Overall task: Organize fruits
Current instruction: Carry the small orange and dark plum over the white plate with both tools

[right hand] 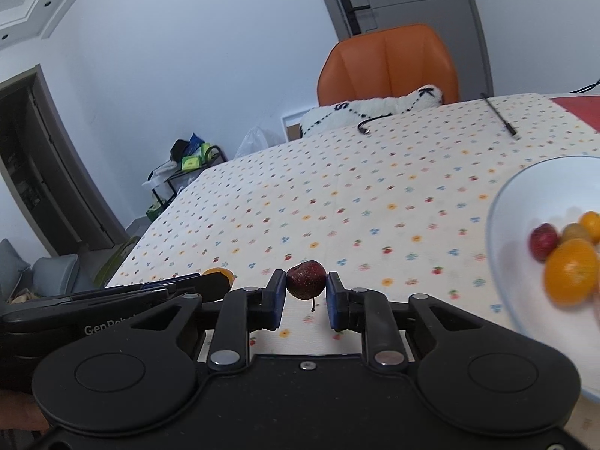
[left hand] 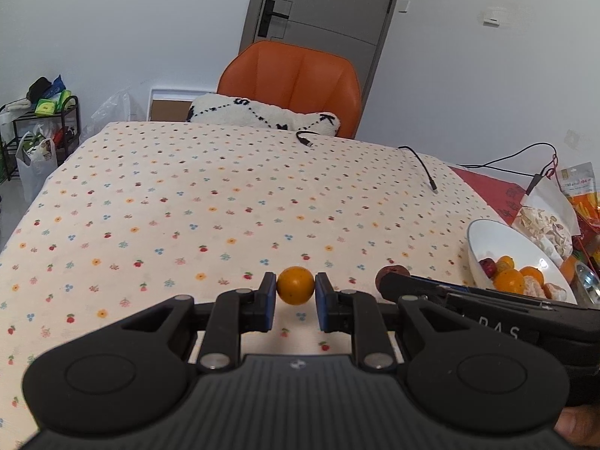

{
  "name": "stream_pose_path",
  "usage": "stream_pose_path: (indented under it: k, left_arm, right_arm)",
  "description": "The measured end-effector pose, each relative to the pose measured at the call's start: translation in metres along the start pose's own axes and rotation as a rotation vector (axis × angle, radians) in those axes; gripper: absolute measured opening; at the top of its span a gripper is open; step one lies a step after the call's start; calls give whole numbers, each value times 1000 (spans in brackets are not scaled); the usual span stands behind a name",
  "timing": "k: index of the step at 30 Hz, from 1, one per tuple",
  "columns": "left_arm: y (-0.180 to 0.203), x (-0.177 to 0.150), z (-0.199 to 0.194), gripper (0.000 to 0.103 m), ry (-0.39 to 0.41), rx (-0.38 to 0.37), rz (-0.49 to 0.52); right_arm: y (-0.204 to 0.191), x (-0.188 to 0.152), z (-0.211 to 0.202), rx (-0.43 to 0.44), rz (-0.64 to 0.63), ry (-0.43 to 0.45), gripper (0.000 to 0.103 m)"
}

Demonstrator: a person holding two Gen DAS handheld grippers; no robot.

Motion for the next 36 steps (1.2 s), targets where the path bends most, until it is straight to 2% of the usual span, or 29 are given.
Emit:
stream_pose_path:
  k: [36]
  left_arm:
    - [104,-5,-15,20,30,-177,90]
  right_arm:
    - [73,0,-110,-169,64,152,21]
Point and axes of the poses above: each gripper's, at about its wrist camera, not at the fingertips, and z roughly the way its jaws point, y to its right, x to its top, the point moved 9 cm from there along z, roughly the way its jaws point
